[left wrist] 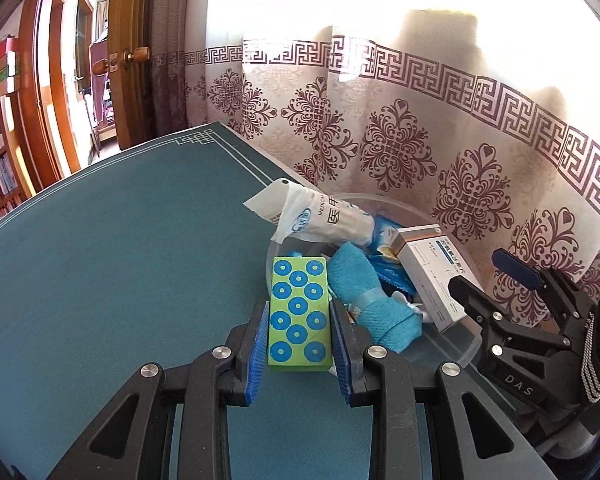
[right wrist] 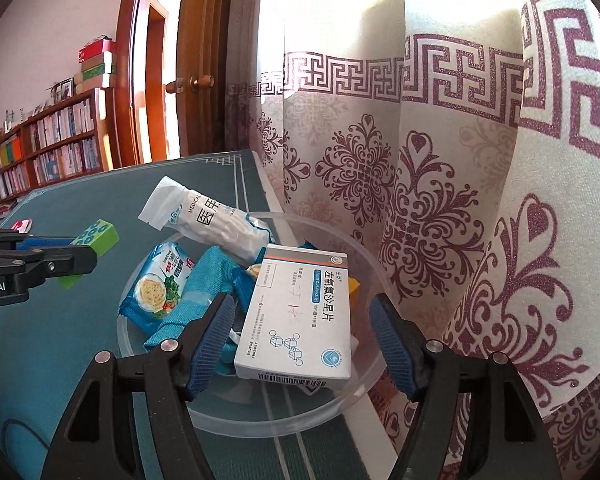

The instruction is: Organize objects

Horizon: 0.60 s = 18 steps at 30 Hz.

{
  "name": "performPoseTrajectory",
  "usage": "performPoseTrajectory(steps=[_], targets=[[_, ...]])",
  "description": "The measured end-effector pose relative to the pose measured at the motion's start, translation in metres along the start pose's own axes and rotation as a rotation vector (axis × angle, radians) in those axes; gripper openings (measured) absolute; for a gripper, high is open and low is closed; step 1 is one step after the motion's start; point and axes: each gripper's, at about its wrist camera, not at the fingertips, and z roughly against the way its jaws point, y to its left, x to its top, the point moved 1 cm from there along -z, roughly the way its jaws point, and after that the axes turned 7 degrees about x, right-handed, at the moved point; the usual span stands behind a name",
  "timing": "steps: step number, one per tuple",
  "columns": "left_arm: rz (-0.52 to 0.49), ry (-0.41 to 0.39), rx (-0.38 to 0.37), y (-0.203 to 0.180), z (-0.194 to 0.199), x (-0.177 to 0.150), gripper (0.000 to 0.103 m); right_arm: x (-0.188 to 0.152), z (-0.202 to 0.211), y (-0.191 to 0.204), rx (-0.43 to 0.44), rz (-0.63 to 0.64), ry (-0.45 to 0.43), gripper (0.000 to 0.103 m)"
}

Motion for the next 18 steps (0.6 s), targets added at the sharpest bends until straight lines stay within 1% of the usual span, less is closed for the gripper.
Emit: performPoseTrajectory(steps=[4, 8, 10, 11, 12, 13, 14, 15, 18], targets=[[-0.004, 0.015, -0.025, -0.012, -0.011, 0.006, 0.031, 0.0, 0.002, -0.005, 0.003, -0.017, -0.002, 0.071], [0.015, 0.038, -0.051, -0.018, -0.025, 0.012, 0.031, 0.003, 0.002, -0.007, 0.011, -0.019, -0.009, 0.071], [0.026, 0.031, -0.066, -0.02, -0.028, 0.014, 0.031, 0.002, 0.003, -0.004, 0.014, -0.012, -0.01, 0.071], [0.027, 0.023, -0.074, -0.02, -0.029, 0.014, 0.034, 0.001, 0.003, -0.003, 0.013, -0.006, -0.01, 0.071], [0.029, 0.018, -0.078, -0.02, -0.029, 0.014, 0.048, 0.001, 0.003, -0.002, 0.013, 0.001, -0.01, 0.071], [0.04, 0.008, -0.08, -0.019, -0.027, 0.013, 0.058, 0.0, 0.002, -0.001, 0.013, 0.005, -0.009, 0.071], [0.058, -0.011, -0.079, -0.016, -0.025, 0.012, 0.072, 0.0, 0.002, 0.0, 0.013, 0.008, -0.008, 0.071], [0.072, -0.027, -0.073, -0.012, -0.022, 0.01, 0.074, -0.001, 0.002, 0.001, 0.012, 0.01, -0.008, 0.071], [0.089, -0.026, -0.052, -0.003, -0.02, 0.009, 0.074, -0.001, 0.003, 0.001, 0.011, 0.008, -0.01, 0.071]])
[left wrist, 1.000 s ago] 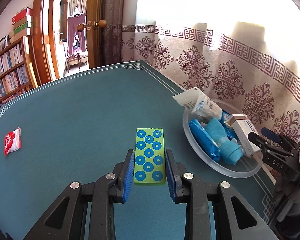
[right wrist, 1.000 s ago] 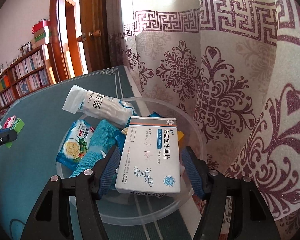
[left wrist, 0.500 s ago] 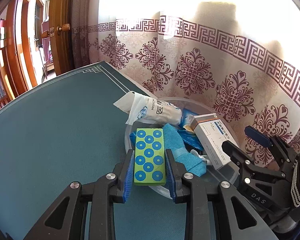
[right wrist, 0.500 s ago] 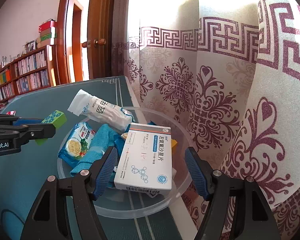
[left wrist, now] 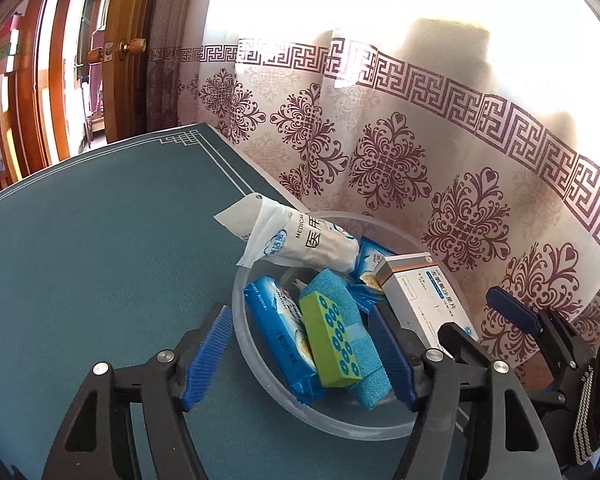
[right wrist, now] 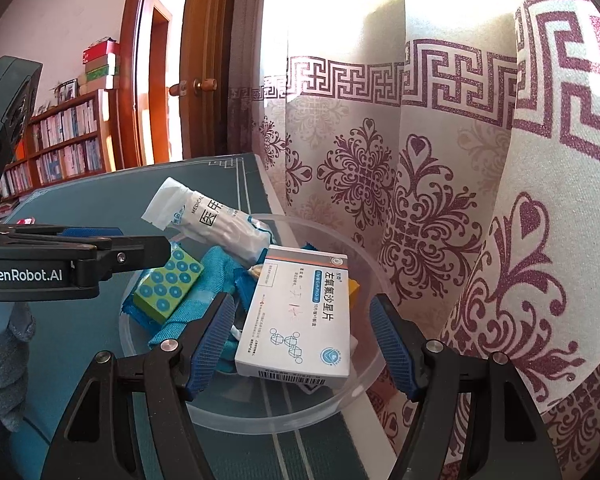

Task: Organize objects
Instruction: 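Lower the green block into the clear bowl and open the left gripper, then withdraw both open grippers from the bowl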

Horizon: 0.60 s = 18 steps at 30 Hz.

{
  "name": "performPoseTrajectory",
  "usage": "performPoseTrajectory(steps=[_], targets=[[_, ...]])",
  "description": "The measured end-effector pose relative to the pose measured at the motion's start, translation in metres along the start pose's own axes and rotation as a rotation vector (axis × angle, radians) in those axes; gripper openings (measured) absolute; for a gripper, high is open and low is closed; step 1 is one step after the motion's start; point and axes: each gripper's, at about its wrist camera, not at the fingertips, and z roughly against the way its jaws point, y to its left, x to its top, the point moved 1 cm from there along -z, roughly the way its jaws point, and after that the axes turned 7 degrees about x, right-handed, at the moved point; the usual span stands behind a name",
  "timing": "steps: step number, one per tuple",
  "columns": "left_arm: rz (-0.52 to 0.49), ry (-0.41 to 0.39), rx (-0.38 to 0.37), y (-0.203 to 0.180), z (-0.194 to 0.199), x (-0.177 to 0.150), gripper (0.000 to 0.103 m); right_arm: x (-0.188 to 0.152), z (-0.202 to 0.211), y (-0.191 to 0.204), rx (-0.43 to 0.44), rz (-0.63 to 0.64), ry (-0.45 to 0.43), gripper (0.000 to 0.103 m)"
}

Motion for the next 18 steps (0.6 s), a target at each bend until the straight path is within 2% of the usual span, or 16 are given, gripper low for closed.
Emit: performPoseTrajectory(steps=[4, 9, 18], targets=[[0.022, -0.004, 0.042, 0.013, 0.002, -0.003, 0.074, 0.0, 0.002, 0.003, 0.001, 0.008, -0.007, 0.071], [0.0, -0.016, 0.118, 0.017, 0.002, -0.009, 0.075, 0.001, 0.005, 0.011, 0.004, 0.032, -0.025, 0.071], [-0.037, 0.013, 0.159, 0.008, -0.016, -0.018, 0.078, 0.0, 0.008, 0.021, 0.014, 0.073, -0.038, 0.071]])
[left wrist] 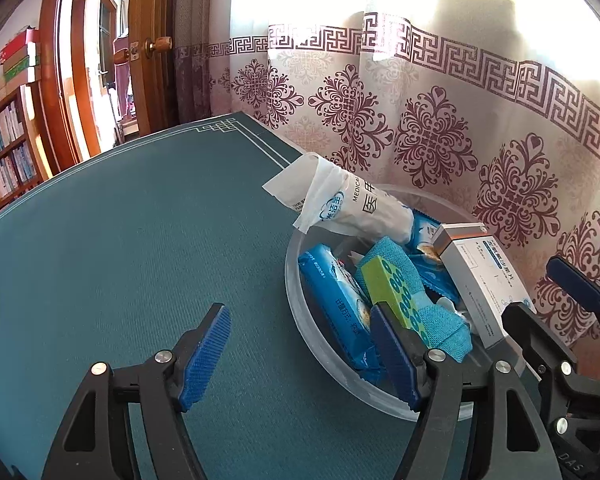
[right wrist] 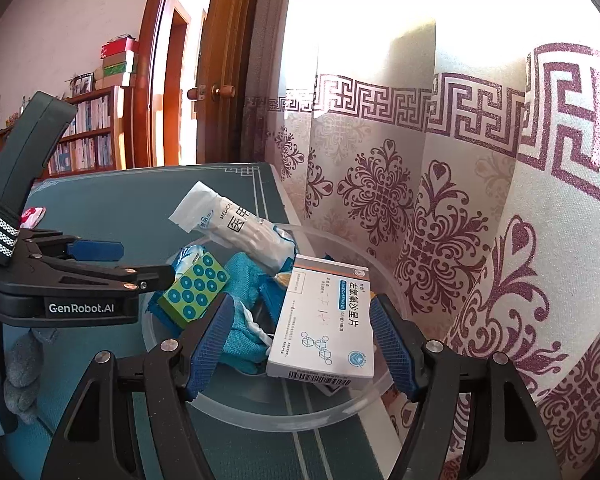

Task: Organize objects
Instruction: 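Withdraw both open grippers from the bowl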

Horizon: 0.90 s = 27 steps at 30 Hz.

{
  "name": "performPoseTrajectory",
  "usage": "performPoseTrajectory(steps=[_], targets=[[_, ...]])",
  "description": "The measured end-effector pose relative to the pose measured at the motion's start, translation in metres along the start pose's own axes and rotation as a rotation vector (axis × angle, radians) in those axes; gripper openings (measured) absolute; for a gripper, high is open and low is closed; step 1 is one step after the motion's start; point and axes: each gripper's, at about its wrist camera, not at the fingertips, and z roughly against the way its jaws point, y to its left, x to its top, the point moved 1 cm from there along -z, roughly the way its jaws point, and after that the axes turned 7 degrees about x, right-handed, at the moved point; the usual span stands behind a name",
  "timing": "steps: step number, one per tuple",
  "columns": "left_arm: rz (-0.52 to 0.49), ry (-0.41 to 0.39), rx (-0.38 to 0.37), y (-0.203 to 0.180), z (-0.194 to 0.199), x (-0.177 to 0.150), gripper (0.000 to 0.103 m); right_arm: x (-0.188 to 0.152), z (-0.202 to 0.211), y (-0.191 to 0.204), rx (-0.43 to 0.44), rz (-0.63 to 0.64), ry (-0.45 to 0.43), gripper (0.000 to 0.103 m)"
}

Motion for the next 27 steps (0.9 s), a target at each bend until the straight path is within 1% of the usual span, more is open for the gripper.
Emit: performPoseTrajectory(steps=[2, 5, 7, 9, 10, 20, 24, 27], targets=[[-0.005, -0.008, 0.012, 0.0, 0.0, -0.001, 0.079, 0.0, 0.0, 0.0, 0.0, -0.002, 0.002, 0.072], [-0.002, -0.005, 0.008, 0.001, 0.001, -0.001, 0.082, 0.0, -0.001, 0.0, -0.001, -0.003, 0.003, 0.071], [0.008, 0.003, -0.006, 0.004, 0.003, -0.001, 0.086, 0.0, 0.0, 0.0, 0.0, -0.002, 0.0, 0.071], [0.022, 0.006, -0.014, 0.007, 0.006, -0.001, 0.094, 0.0, 0.001, 0.002, 0.001, 0.002, -0.004, 0.071], [0.027, 0.0, -0.014, 0.009, 0.009, -0.001, 0.095, 0.0, 0.002, 0.004, 0.003, 0.003, -0.005, 0.071], [0.03, -0.075, 0.046, 0.031, 0.036, -0.001, 0.1, 0.003, 0.01, 0.017, 0.02, 0.003, -0.017, 0.072], [0.033, -0.081, 0.085, 0.043, 0.039, -0.005, 0.102, 0.003, 0.013, 0.025, 0.036, 0.006, -0.018, 0.072], [0.044, -0.071, 0.104, 0.054, 0.04, -0.008, 0.102, 0.004, 0.015, 0.034, 0.051, 0.012, -0.02, 0.072]])
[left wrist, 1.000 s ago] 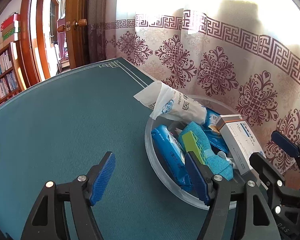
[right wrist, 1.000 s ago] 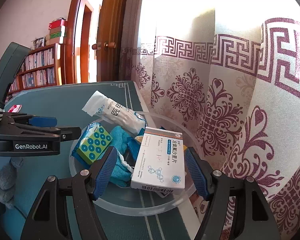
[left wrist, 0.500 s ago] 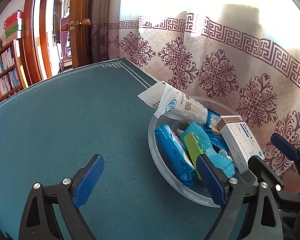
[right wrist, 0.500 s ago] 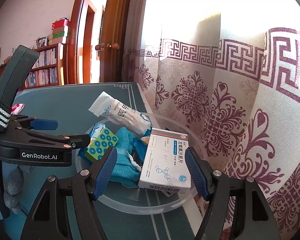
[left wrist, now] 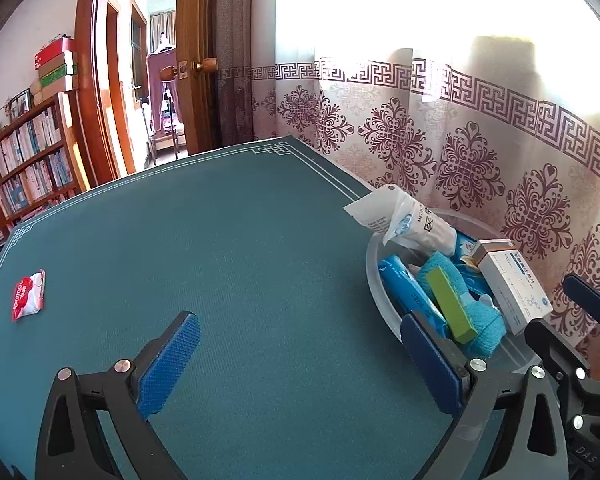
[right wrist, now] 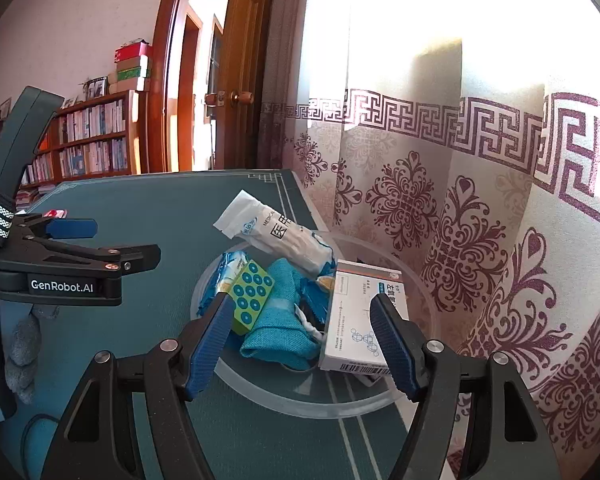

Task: Organize objects
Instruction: 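Withdraw both open grippers from the bowl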

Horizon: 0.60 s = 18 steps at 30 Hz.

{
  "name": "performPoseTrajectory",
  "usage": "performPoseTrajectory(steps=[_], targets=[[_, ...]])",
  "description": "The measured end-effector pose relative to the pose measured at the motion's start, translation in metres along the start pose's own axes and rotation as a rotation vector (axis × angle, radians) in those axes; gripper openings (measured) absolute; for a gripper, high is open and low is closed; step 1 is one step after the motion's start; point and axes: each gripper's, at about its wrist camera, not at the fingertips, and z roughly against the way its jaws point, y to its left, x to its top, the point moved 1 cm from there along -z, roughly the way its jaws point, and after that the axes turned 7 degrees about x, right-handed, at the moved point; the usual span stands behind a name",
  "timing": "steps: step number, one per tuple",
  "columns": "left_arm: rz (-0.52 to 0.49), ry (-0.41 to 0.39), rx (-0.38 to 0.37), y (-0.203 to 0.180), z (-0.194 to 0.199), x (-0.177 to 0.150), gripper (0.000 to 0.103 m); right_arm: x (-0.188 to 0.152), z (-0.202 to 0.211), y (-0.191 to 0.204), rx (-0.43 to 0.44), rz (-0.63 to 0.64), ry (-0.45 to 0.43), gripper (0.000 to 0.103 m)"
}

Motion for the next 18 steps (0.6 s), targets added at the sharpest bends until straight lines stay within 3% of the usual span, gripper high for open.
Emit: performPoseTrajectory(steps=[8, 18], targets=[[0.036, 0.009, 0.051, 0.03, 0.001, -0.006, 0.102, 0.006, 0.002, 0.03, 0.074, 0.02, -0.011, 0.078], [0.089, 0.007, 0.115, 0.075, 0.006, -0.014, 0.102, 0.014, -0.014, 0.074, 0.244, 0.009, 0.041, 0.078]])
